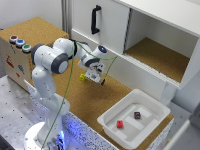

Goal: Go towards the yellow block and lift it

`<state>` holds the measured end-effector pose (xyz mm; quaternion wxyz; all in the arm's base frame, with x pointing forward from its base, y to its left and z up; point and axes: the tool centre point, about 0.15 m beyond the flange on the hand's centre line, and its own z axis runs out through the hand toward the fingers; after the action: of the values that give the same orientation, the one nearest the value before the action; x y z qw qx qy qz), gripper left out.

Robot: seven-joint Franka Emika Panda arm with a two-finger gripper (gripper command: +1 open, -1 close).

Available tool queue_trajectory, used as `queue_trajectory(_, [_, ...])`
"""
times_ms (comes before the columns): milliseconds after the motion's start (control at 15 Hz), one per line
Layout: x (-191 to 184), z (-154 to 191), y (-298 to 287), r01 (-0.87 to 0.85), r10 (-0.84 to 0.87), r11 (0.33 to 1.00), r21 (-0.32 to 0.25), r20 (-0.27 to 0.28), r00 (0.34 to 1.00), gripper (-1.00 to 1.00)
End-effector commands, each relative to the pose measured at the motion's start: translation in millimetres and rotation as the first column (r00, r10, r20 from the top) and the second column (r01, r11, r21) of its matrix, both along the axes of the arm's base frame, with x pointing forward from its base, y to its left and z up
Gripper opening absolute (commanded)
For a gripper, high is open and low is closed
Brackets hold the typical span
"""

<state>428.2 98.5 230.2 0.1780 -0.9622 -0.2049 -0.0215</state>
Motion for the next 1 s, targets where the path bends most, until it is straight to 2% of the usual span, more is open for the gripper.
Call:
queue_trajectory(0, [-18,64,-12,-0.049,0.059,0.993,-0.108,0.090,0.994,-1.00])
queue_trajectory(67, [-22,72,-8,-0.070,0.084,0.986,-0.149,0.089,0.992,-1.00])
queue_trajectory(133, [-26,79,-5,-0.087,0.108,0.979,-0.185,0.106,0.988,1.00])
queue_trajectory(267, [-29,86,0,-0.109,0.146,0.966,-0.235,0.142,0.979,1.00])
queue_trajectory(400, [-33,85,2,-0.094,0.139,0.964,-0.248,0.168,0.976,1.00])
queue_trajectory(533, [-33,81,3,-0.112,0.157,0.962,-0.250,0.164,0.974,1.00])
queue_trajectory(933, [-19,81,2,-0.235,0.304,0.925,-0.300,0.210,0.929,1.00])
